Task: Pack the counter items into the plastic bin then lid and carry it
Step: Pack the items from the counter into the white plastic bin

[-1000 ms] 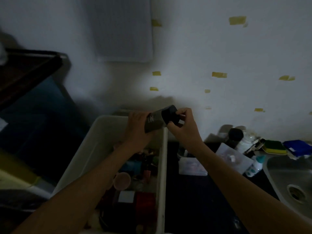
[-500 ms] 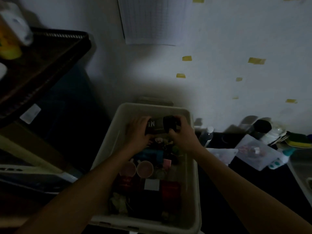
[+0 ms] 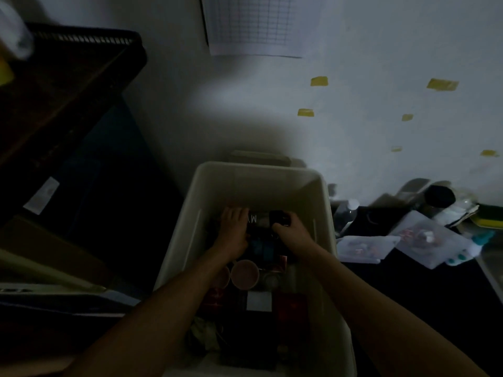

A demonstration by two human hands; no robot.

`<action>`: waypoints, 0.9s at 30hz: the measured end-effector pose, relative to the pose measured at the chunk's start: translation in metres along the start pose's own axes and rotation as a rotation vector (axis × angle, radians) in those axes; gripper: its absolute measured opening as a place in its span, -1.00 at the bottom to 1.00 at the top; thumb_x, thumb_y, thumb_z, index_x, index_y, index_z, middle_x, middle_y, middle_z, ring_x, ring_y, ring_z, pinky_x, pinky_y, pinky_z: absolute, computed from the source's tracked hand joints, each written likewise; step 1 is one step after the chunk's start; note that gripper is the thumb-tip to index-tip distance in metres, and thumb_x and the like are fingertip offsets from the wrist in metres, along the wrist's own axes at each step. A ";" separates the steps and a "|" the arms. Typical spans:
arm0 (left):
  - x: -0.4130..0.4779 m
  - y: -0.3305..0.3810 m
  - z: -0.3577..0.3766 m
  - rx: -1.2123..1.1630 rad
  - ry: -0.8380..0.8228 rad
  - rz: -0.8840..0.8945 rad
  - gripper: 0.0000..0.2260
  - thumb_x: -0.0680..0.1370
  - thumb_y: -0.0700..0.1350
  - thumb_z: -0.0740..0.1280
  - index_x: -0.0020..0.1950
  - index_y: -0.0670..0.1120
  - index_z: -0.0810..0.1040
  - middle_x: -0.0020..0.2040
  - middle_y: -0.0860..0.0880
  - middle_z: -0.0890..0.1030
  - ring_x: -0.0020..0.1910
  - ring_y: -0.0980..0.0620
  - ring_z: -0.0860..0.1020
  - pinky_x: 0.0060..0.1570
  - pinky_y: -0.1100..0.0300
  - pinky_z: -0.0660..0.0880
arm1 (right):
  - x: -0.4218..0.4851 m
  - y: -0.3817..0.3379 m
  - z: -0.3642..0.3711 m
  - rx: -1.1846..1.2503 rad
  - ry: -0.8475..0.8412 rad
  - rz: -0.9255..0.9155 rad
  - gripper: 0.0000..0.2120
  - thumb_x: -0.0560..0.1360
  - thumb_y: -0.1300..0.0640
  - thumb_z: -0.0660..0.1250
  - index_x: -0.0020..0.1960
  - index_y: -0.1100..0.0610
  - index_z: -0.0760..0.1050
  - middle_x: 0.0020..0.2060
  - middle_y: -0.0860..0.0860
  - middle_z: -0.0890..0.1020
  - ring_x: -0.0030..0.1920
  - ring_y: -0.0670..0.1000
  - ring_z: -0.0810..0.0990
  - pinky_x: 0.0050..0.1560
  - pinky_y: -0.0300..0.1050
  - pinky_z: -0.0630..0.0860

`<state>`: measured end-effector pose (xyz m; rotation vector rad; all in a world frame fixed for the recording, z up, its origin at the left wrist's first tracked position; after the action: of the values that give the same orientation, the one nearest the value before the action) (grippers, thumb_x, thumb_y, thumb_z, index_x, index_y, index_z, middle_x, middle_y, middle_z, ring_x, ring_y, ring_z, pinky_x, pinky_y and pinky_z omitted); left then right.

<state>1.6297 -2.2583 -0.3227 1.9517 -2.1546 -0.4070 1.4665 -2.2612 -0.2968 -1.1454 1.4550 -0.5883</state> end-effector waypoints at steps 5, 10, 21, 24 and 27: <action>0.010 -0.014 0.020 0.001 -0.051 0.002 -0.22 0.39 -0.37 0.34 0.56 -0.19 0.10 0.54 -0.20 0.13 0.53 -0.22 0.05 0.54 -0.05 -0.14 | 0.008 0.004 0.019 0.045 -0.067 0.042 -0.71 0.55 0.39 0.21 0.20 0.13 0.40 -0.06 0.05 0.56 -0.06 0.01 0.56 0.04 -0.06 0.54; 0.013 -0.028 0.041 -0.017 -0.094 0.037 -0.23 0.38 -0.36 0.35 0.56 -0.21 0.13 0.55 -0.26 0.08 0.54 -0.31 0.00 0.52 -0.15 -0.05 | 0.023 0.029 0.042 0.068 -0.106 0.050 -0.69 0.54 0.35 0.23 0.22 0.08 0.44 0.15 0.15 0.56 0.15 0.15 0.57 0.24 0.18 0.52; 0.012 -0.023 0.047 0.028 -0.100 0.060 -0.25 0.52 -0.24 0.30 0.59 -0.18 -0.06 0.59 -0.22 -0.10 0.56 -0.23 -0.22 0.51 -0.05 -0.27 | 0.029 0.048 0.050 0.029 -0.085 0.100 -0.50 0.53 0.27 0.26 0.44 0.06 0.28 0.16 0.10 0.55 0.13 0.11 0.57 0.21 0.19 0.54; 0.010 -0.022 0.045 0.060 -0.068 0.069 -0.27 0.52 -0.21 0.30 0.59 -0.16 -0.03 0.59 -0.21 -0.05 0.56 -0.22 -0.19 0.49 -0.09 -0.31 | 0.025 0.046 0.052 0.004 -0.105 0.065 -0.62 0.55 0.30 0.25 0.35 0.15 0.37 0.13 0.24 0.56 0.12 0.24 0.58 0.17 0.24 0.54; 0.005 -0.021 0.046 0.077 -0.062 0.029 -0.26 0.54 -0.20 0.28 0.60 -0.10 -0.07 0.60 -0.15 -0.09 0.56 -0.15 -0.24 0.43 -0.10 -0.37 | 0.021 0.044 0.053 -0.011 -0.143 0.080 -0.65 0.53 0.35 0.25 0.30 0.17 0.39 0.14 0.23 0.56 0.17 0.28 0.55 0.18 0.22 0.54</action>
<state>1.6334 -2.2622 -0.3731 1.9707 -2.2659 -0.3904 1.5047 -2.2497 -0.3571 -1.1097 1.3758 -0.4352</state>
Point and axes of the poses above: each hand's wrist, its own x-axis towards the middle knuckle, its own z-axis out of the palm, y = z × x, the point moved 6 cm from there along x, towards the middle knuckle
